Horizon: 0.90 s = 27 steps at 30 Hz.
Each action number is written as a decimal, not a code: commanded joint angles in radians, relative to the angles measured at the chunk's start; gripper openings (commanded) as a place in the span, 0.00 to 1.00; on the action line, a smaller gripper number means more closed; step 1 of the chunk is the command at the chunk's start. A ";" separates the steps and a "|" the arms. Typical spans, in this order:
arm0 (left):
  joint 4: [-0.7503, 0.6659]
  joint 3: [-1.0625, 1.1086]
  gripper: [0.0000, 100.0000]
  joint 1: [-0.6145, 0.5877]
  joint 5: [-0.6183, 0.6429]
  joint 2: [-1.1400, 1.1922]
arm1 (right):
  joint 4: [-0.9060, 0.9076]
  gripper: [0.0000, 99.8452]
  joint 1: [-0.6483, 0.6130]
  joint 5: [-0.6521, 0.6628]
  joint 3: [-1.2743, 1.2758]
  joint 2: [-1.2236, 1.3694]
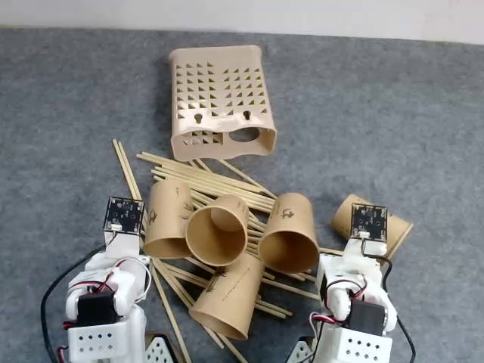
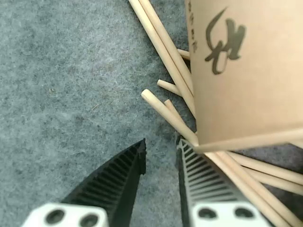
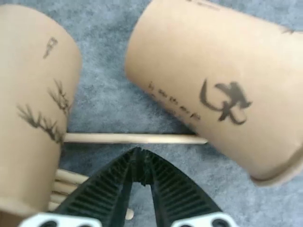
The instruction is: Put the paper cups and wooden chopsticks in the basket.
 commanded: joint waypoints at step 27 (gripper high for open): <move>0.002 0.021 0.12 -0.002 0.008 -0.001 | -0.107 0.03 -0.168 0.305 -0.736 0.455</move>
